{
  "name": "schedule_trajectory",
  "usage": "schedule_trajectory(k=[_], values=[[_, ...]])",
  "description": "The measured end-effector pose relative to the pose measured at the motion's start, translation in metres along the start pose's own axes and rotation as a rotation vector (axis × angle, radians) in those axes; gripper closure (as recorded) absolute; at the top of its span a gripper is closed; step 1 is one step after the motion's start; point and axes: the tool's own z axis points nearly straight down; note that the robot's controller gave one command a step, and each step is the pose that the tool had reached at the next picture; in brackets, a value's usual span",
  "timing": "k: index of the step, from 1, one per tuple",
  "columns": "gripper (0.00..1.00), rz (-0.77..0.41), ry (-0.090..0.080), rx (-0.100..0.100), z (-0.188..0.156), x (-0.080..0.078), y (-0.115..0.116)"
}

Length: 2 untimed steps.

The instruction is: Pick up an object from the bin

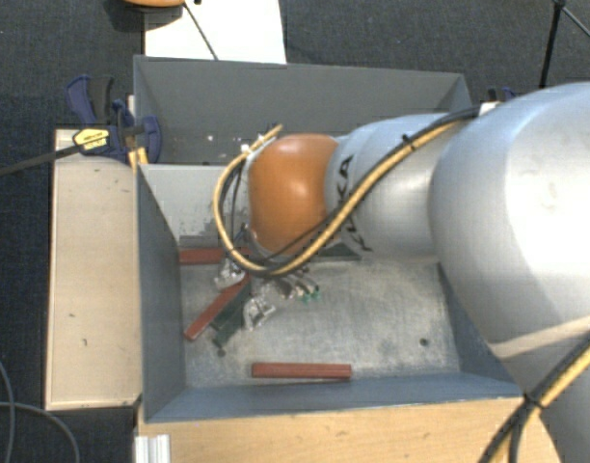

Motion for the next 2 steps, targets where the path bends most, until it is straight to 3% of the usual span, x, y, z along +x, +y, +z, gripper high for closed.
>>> schedule_trajectory(k=[1, 2], values=[[1.00, 0.016, 0.000, 0.000, -0.1048, -0.0173, 0.0039], [1.00, 0.016, 0.000, 0.000, -0.1048, -0.0173, 0.0039]])
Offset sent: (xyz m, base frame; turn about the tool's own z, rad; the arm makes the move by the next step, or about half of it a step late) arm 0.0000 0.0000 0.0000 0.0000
